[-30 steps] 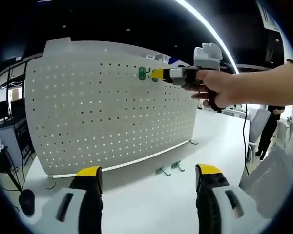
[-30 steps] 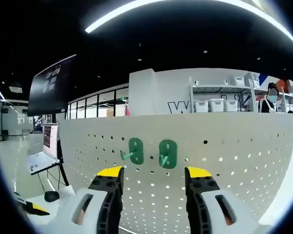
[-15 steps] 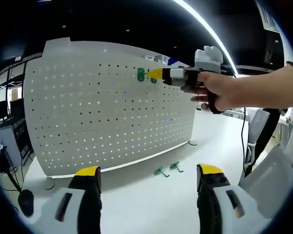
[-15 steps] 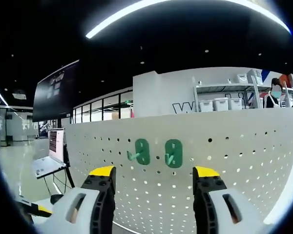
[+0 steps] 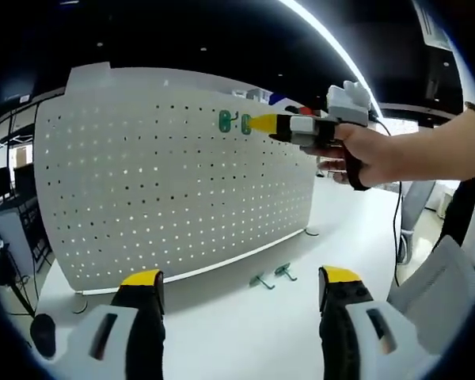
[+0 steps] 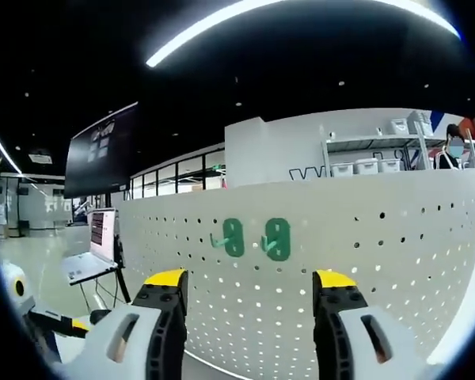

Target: Insert the hook assembly into the mounting plate slot until the hook locks in place.

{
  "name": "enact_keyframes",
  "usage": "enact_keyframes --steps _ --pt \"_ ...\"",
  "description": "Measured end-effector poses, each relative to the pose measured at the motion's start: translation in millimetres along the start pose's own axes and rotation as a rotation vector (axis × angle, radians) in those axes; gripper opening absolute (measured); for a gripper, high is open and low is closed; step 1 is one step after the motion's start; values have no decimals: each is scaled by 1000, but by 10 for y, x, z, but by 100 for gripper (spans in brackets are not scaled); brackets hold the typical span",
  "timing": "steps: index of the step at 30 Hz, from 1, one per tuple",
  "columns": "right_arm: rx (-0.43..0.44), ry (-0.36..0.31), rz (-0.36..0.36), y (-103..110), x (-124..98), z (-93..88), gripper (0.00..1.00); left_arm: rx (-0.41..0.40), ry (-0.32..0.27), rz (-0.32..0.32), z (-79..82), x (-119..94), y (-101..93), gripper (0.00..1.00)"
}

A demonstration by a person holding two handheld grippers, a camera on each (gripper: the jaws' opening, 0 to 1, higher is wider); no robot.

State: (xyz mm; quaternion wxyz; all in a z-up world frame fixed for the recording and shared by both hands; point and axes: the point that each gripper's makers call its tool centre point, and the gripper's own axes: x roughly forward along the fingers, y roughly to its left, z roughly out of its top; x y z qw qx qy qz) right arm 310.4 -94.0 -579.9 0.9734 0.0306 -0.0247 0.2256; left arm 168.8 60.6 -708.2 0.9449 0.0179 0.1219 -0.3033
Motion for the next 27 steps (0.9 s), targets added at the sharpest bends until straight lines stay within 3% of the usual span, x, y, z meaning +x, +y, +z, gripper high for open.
enact_keyframes --steps 16,27 --pt "-22 10 41 -39 -235 -99 62 13 4 -16 7 12 -20 82" --pt "-54 60 93 40 -510 -336 63 15 11 -24 -7 28 -23 82"
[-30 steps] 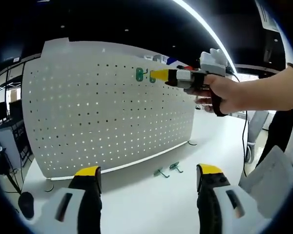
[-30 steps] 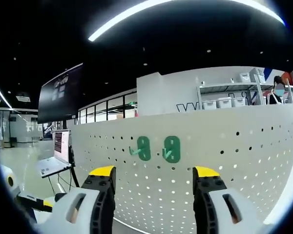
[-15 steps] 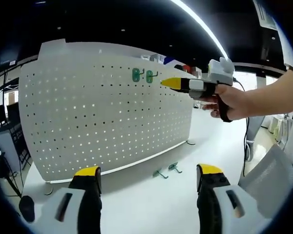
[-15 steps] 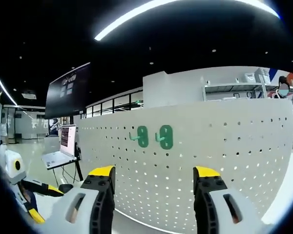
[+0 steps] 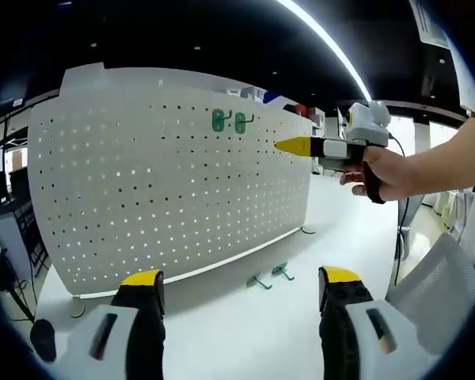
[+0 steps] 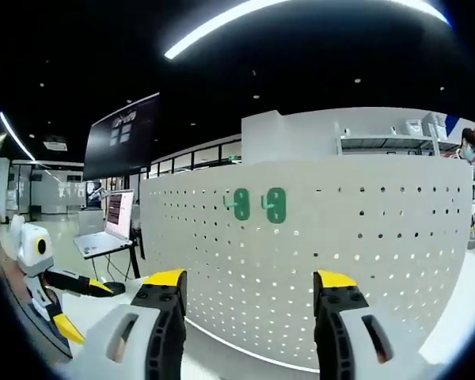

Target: Insert the hook assembly into the mounting plate slot until the hook locks in place.

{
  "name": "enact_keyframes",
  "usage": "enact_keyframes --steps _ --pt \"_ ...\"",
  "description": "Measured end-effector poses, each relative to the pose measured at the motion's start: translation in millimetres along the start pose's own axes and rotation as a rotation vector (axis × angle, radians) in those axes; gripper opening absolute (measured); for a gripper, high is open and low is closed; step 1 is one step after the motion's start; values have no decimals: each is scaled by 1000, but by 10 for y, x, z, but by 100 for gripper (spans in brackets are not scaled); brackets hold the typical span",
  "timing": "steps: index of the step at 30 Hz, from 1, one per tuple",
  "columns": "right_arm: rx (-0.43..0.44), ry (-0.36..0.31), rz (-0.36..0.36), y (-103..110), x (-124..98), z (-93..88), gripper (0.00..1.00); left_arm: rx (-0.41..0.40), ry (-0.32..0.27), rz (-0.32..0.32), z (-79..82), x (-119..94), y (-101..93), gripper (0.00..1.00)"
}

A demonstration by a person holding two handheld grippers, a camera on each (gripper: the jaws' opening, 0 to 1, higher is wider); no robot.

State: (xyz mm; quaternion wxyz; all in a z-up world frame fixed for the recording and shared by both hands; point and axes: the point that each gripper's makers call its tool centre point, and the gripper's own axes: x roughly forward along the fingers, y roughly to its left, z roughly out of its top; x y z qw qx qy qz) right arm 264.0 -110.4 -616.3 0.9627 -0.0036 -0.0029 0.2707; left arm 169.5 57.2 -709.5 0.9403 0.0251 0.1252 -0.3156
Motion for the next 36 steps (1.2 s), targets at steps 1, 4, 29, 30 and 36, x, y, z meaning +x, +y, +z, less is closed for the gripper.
enact_keyframes --steps 1,4,29,30,36 --pt "1 5 5 8 -15 -23 63 -5 1 -1 -5 2 -1 82" --pt "10 11 14 18 -71 -72 64 -5 5 -2 -8 6 -3 82" --pt "39 94 29 58 -529 -528 66 -5 33 -28 -102 4 -45 83" --pt "44 96 28 58 -537 -540 67 -7 32 -27 -106 0 -41 83" --pt "55 109 31 76 -599 -615 66 -28 40 -20 -150 -8 -14 83"
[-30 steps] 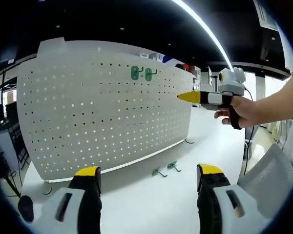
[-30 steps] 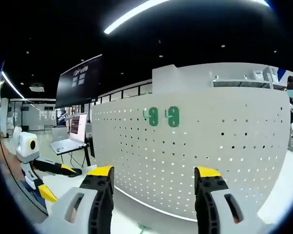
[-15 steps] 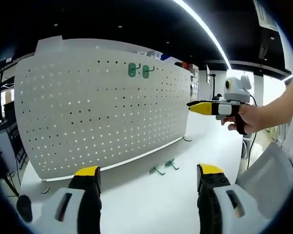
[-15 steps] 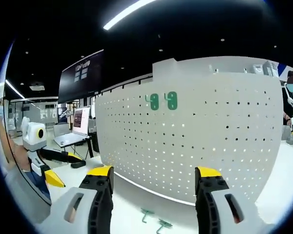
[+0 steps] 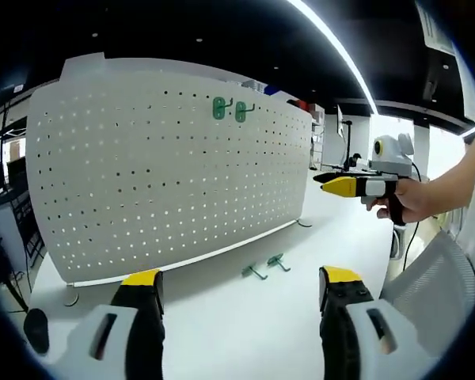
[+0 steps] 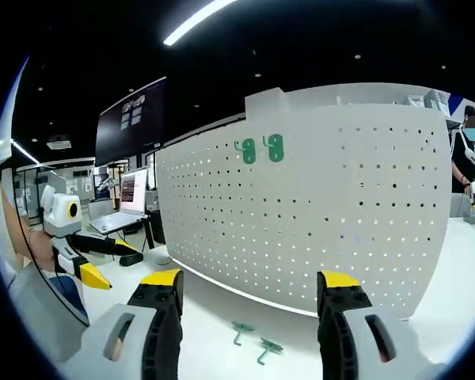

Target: Insert the hook assembly into the mounting plate slot until the hook locks in place.

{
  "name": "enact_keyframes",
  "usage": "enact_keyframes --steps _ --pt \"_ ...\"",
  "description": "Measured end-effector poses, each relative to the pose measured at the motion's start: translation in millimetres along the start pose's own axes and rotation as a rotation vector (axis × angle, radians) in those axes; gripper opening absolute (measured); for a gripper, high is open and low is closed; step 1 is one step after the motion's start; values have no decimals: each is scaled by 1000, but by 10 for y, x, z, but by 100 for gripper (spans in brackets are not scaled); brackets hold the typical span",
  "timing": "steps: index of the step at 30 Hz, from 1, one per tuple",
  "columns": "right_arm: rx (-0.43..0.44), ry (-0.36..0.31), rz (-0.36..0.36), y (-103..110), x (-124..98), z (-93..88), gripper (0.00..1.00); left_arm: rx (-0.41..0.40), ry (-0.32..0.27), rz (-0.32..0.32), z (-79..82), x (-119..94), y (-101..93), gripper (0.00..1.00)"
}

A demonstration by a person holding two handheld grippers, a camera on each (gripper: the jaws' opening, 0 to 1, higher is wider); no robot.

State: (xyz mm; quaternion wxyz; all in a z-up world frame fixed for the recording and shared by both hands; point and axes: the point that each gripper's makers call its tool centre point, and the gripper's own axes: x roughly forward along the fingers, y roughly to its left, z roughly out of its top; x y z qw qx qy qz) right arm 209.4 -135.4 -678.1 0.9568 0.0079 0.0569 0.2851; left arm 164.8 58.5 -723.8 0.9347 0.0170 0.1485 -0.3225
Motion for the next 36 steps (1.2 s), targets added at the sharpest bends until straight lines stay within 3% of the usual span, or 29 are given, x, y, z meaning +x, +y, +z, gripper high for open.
enact_keyframes --steps 21,36 --pt "25 81 12 -18 -242 -312 67 19 42 -9 -133 -59 78 83" --pt "32 137 -19 -56 -422 -532 68 23 77 -13 -233 -130 147 83"
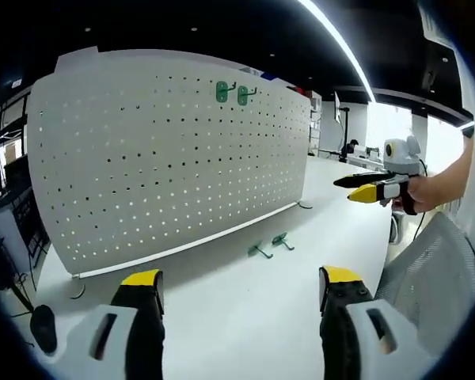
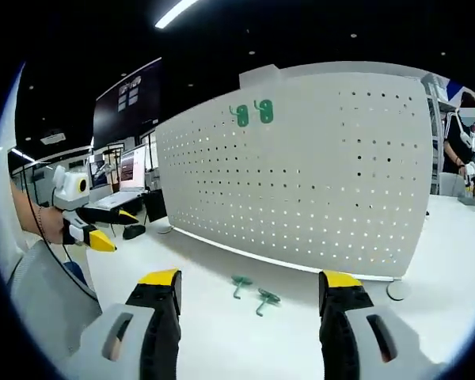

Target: Insert the hook assembly into the mounting plate slot until the hook locks in place.

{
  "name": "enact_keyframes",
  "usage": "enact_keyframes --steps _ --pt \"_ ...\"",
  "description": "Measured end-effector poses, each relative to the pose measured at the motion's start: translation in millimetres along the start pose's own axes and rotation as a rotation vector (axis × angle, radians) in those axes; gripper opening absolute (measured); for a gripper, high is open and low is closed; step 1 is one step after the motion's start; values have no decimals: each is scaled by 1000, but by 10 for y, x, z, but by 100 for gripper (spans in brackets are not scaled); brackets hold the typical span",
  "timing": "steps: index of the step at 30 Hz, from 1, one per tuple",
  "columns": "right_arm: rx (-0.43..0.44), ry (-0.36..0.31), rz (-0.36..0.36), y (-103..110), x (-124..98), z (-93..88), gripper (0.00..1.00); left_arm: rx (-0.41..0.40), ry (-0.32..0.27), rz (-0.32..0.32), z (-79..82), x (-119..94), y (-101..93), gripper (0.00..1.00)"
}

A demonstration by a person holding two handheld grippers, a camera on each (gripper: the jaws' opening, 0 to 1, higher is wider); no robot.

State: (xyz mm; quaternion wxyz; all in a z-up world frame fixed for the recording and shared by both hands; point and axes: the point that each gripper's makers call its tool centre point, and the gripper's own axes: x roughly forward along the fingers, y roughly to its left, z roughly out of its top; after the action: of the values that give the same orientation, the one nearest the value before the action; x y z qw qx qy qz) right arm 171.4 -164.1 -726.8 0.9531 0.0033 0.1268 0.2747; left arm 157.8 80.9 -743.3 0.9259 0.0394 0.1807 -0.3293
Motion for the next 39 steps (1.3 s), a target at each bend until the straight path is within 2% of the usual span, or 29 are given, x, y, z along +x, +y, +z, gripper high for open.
enact_keyframes --steps 17,21,31,39 --pt "14 35 -2 38 -100 -165 68 -6 34 -13 -141 -45 -10 82" --pt "18 29 -6 33 -105 -137 68 -4 42 -17 -171 -57 -8 82" --pt "14 45 10 60 -113 -192 69 -7 51 -15 -228 -55 -17 82" --pt "15 55 8 58 -130 -215 69 -12 47 -11 -221 -66 -4 82"
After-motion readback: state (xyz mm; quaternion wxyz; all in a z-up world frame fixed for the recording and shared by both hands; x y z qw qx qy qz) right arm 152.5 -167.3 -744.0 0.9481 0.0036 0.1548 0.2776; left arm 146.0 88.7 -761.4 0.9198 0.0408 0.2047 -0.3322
